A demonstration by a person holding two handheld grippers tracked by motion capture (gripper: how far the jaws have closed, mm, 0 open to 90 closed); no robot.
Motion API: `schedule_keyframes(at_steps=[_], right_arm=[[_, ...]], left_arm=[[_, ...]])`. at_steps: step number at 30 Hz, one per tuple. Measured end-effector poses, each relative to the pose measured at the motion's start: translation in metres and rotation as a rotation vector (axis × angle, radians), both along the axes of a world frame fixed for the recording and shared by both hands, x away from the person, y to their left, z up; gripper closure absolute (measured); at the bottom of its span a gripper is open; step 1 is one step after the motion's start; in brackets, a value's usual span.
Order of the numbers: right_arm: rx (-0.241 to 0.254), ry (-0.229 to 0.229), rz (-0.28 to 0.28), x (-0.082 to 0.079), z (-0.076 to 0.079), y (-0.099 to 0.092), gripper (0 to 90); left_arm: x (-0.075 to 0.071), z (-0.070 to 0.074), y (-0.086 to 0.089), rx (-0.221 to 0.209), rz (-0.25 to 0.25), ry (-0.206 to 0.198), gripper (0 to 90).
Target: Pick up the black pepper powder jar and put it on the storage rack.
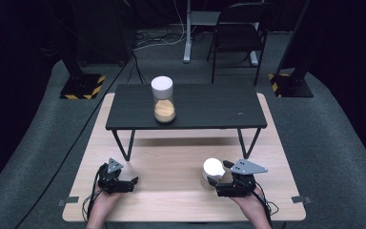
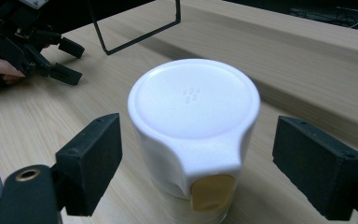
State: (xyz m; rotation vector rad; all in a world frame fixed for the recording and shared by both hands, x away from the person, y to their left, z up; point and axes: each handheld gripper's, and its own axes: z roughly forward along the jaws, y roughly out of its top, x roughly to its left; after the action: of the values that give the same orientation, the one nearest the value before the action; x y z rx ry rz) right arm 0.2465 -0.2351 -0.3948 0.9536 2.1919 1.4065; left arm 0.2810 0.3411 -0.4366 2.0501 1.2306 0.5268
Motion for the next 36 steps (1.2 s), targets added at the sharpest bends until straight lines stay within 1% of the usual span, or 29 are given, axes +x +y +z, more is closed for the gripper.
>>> schedule_keyframes(at_steps=[7, 16, 21, 30, 36], right_arm=[[0.002, 0.011, -0.002, 0.007, -0.007, 0.009, 16.7], [0.013, 0.023, 0.002, 0.017, -0.014, 0.015, 19.9], [0.010, 0.038, 0.004, 0.022, -0.019, 0.019, 21.0], [0.010, 0.035, 0.004, 0.026, -0.027, 0.023, 26.0], [-0.010, 0.015, -0.003, 0.023, -0.026, 0.027, 28.1]], left_arm=[[0.000, 0.000, 0.000, 0.000, 0.000, 0.000, 3.7], [0.000, 0.000, 0.000, 0.000, 0.000, 0.000, 3.7], [0.000, 0.000, 0.000, 0.000, 0.000, 0.000, 3.7], [0.000, 0.000, 0.000, 0.000, 0.000, 0.000, 3.7], [0.000, 0.000, 0.000, 0.000, 0.000, 0.000, 3.7]])
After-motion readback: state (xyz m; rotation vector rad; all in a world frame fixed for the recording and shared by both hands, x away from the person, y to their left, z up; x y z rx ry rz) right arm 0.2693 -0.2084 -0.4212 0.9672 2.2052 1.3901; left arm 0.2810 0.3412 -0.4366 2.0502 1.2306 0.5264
